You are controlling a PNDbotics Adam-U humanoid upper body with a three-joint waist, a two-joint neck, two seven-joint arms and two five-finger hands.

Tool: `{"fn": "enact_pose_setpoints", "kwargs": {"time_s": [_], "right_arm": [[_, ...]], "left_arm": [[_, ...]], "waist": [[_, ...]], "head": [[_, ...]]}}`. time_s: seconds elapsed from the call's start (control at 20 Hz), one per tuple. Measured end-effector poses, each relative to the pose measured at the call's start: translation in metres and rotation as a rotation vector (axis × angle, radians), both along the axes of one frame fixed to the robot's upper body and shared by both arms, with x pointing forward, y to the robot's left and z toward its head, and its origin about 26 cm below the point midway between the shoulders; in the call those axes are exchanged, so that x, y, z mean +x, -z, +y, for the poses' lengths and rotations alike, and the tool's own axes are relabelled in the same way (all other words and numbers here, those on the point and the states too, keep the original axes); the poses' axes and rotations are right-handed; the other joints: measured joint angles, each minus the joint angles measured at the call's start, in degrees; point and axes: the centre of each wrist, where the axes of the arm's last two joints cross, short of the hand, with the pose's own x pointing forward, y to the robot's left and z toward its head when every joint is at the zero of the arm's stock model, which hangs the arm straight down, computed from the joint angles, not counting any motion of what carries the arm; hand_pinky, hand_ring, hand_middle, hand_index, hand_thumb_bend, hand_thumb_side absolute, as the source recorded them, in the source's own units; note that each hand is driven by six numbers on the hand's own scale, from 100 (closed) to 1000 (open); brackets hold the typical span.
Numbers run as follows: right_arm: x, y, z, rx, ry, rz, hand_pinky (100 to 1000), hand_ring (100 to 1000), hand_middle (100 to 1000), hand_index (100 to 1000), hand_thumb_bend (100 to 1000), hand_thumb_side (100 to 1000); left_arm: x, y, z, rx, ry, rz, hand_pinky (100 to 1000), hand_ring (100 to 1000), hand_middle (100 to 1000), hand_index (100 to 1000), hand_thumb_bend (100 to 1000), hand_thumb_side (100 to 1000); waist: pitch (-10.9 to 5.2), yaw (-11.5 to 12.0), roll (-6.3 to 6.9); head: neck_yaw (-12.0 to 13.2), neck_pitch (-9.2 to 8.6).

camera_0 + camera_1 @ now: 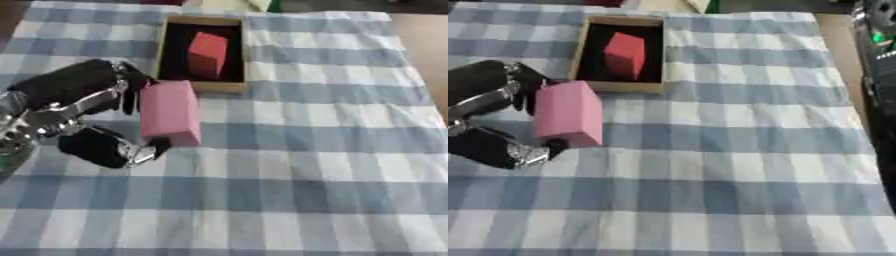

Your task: Pick up objects on the table and place them in the box.

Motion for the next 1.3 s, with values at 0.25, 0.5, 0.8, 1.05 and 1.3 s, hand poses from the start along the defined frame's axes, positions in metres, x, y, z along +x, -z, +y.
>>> {"fn": "enact_pose_setpoints", "kwargs": {"time_s": [0.25,0.5,0.8,1.05,1.3], "right_arm": [[-0.001,-0.005,0.003,-0.001,-0.012,-0.017,801,759,494,698,249,629],[-0.003,-0.01,0.007,-0.005,-0.029,-0.036,801,759,493,697,248,627],[-0.006,-0.016,0.013,-0.008,-0.049,-0.058,801,759,493,696,247,626],[-0.009,-0.023,0.018,-0.011,-0.069,-0.078,801,759,492,695,243,624],[-0.011,-0.027,0.023,-0.009,-0.086,-0.092,801,759,490,693,243,624]], "left_arm": [[0.02,-0.023,0.014,-0.061,-0.005,-0.033,473,484,495,694,100,534],[0.054,-0.036,0.033,-0.084,-0.034,-0.041,479,477,492,686,100,542],[0.091,-0.043,0.047,-0.126,-0.097,-0.055,483,482,495,686,100,534],[0.115,-0.043,0.056,-0.12,-0.152,-0.058,482,476,493,682,100,538],[0.132,-0.049,0.063,-0.147,-0.191,-0.093,485,478,493,679,100,542]], "waist": [[0.67,-0.9,0.42],[1.46,-1.86,0.81],[2.87,-3.4,1.36],[4.21,-5.08,1.69],[5.3,-6.41,1.77]], "head": [[0.54,-0.88],[1.58,-1.9],[2.93,-3.34],[4.53,-4.68],[6.0,-5.79]]}}
